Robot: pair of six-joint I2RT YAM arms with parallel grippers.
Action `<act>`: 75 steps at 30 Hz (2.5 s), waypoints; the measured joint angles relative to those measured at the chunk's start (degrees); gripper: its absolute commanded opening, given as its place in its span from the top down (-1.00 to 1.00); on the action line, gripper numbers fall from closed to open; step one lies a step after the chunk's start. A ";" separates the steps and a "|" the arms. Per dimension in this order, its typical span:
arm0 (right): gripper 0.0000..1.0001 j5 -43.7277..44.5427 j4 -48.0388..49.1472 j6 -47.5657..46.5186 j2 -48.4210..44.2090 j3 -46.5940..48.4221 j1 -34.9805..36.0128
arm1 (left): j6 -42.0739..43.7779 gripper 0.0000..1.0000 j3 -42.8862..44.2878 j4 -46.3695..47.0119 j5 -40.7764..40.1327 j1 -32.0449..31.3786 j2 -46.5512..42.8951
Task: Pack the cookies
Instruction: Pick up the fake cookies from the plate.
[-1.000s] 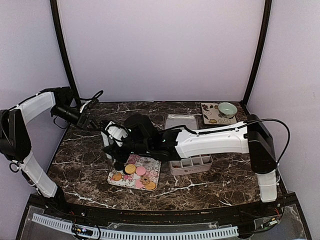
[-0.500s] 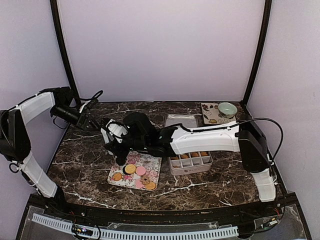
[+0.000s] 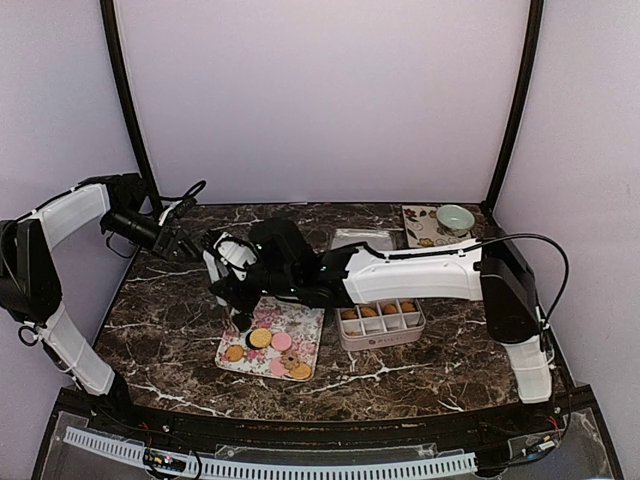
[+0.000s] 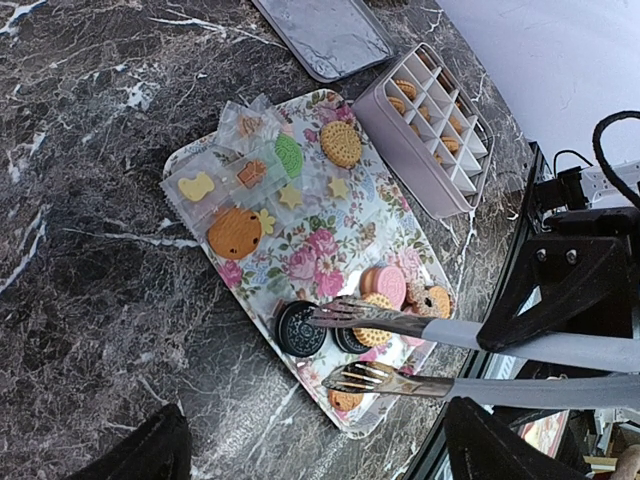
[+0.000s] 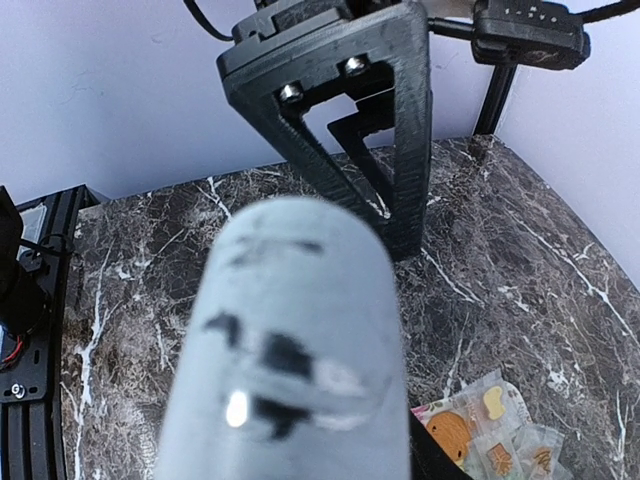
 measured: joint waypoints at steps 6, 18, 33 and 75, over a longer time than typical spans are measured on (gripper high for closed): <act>0.06 -0.15 0.35 0.04 -1.18 0.02 -1.40 | 0.00 -0.80 0.00 -0.04 0.00 0.00 0.00; 0.00 -2.93 1.09 2.19 -1.16 0.02 -2.82 | 0.22 -0.80 0.00 -0.09 0.00 0.00 0.00; 0.38 -4.52 2.67 3.74 -1.11 -1.11 -2.89 | 0.33 -0.79 0.00 -0.07 0.50 0.00 0.00; 0.77 11.69 8.83 2.84 -42.86 -38.12 -3.08 | -3.41 -0.81 -2.32 3.98 3.82 -3.63 -0.11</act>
